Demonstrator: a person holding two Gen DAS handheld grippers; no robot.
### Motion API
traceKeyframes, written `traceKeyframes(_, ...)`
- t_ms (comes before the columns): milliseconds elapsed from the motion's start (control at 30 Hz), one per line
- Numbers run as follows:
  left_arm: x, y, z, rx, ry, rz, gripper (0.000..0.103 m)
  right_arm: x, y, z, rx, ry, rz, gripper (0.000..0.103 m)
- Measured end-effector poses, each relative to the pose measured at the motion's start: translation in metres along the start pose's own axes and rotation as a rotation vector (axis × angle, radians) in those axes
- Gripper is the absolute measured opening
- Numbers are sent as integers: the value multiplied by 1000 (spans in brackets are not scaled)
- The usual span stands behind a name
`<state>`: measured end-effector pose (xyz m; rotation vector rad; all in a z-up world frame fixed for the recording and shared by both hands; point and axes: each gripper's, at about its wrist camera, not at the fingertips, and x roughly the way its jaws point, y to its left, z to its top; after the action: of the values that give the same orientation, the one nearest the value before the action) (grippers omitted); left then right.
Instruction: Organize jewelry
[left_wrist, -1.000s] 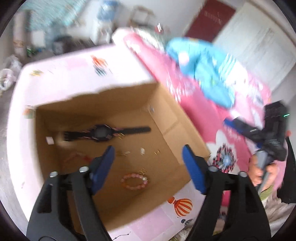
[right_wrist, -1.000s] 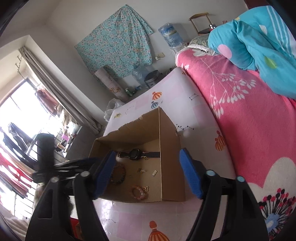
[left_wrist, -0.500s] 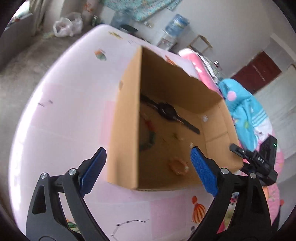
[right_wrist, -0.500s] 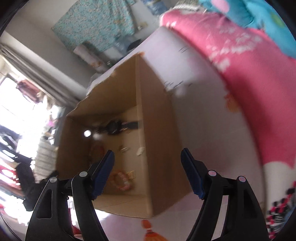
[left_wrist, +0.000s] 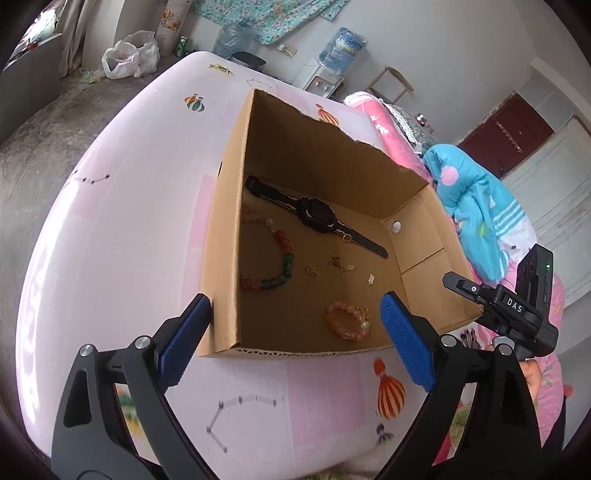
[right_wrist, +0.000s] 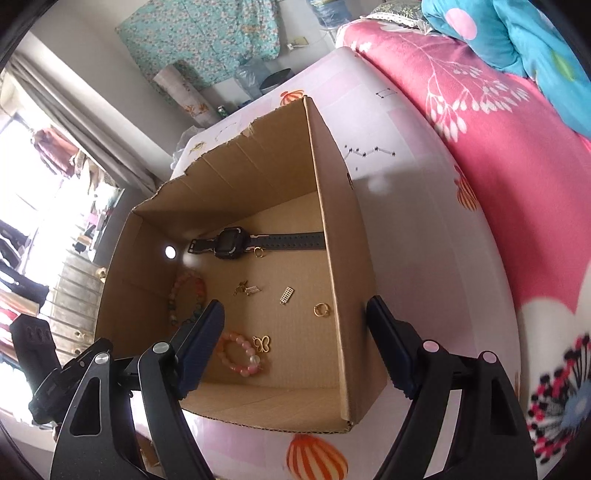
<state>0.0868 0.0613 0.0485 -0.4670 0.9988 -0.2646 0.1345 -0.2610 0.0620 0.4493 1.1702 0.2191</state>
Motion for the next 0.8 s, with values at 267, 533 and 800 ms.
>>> traceKeyframes(267,-11,-1,-37,12,30,5,89,-19,-13,-38,35,-13,38,78)
traceKeyframes(533,-64,-27,-57,171,-211,116,90,-74,-8,-62,-6,-190,-110,78)
traceKeyframes(800,-71,-77,-68,272,-257,176,95,-117,52,-88,-272,-289,-187,96)
